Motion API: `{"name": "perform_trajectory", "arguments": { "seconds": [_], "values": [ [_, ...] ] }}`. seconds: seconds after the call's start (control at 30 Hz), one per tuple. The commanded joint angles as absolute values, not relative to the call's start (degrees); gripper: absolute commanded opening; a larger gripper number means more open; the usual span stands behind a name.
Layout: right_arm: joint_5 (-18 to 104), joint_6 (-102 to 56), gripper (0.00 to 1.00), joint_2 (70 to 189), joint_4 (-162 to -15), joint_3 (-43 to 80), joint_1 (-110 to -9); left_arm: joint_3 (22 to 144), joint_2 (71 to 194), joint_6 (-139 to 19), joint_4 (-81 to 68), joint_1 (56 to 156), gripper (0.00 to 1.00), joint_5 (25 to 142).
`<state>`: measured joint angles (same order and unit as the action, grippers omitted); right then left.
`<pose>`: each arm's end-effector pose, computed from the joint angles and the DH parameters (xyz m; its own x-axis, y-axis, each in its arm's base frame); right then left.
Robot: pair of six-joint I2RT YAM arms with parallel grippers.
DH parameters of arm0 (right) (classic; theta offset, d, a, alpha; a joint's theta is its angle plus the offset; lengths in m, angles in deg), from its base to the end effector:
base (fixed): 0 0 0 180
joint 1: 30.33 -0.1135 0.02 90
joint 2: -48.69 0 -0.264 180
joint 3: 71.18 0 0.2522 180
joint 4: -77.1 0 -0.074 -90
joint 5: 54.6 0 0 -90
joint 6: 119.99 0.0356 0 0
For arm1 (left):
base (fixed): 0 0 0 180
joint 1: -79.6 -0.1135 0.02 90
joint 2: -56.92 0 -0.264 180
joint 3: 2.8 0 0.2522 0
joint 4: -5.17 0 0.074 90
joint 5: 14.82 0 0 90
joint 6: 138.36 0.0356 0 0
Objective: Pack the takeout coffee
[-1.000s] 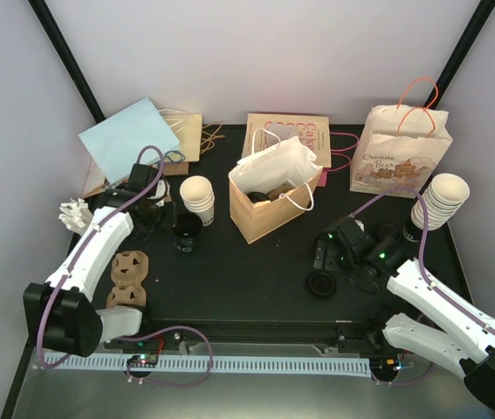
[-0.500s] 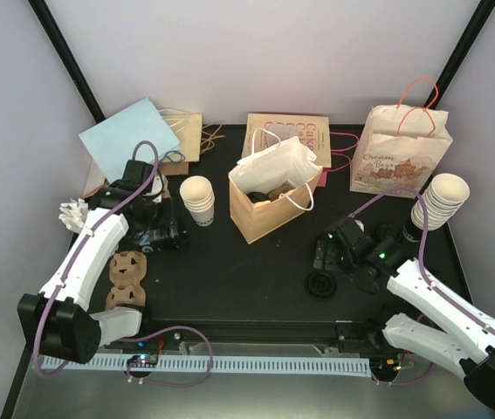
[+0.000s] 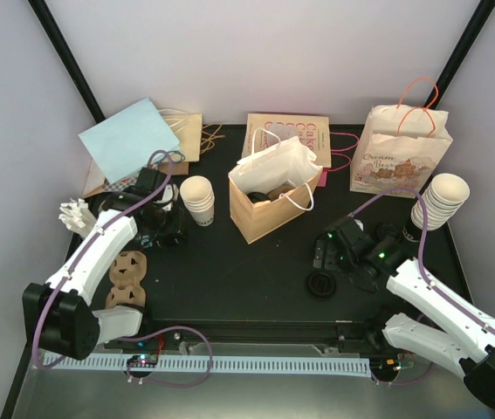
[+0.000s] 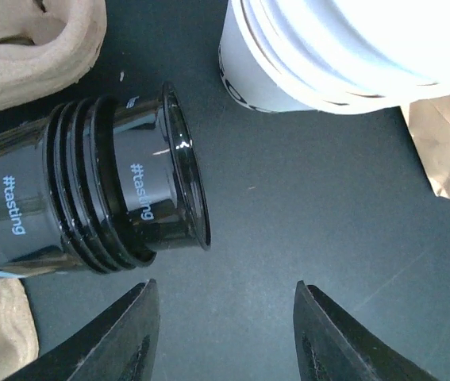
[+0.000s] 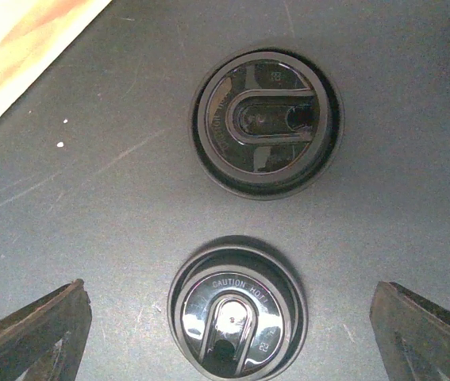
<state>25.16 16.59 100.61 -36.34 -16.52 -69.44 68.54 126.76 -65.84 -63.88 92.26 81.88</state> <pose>0.1260 0.0942 0.2355 -0.8853 0.2014 -0.4191 0.1209 0.9700 0.2108 0.2166 -0.0529 0.2669 -0.9385 -0.0949 -0.3319 -0.0218 0.9758 -0.2176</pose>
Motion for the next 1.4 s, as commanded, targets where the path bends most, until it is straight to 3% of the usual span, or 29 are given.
{"name": "perform_trajectory", "arguments": {
  "seconds": [0.0,0.77,1.0,1.37],
  "values": [
    [24.58,16.31,0.98,100.80,-36.95,-16.20,-69.13,68.44,128.39,-68.54,-59.38,94.92,0.48,76.20],
    [24.55,15.45,0.98,101.29,-37.19,-16.02,-69.17,72.96,141.63,-74.38,-59.09,102.91,0.44,53.12],
    [24.57,15.14,0.98,101.49,-37.29,-15.84,-69.18,73.23,142.81,-75.17,-60.29,104.18,0.29,50.07],
    [24.87,14.92,0.98,101.68,-37.20,-15.33,-69.13,73.19,145.71,-77.23,-63.05,106.98,0.27,43.26]
  ]
}}
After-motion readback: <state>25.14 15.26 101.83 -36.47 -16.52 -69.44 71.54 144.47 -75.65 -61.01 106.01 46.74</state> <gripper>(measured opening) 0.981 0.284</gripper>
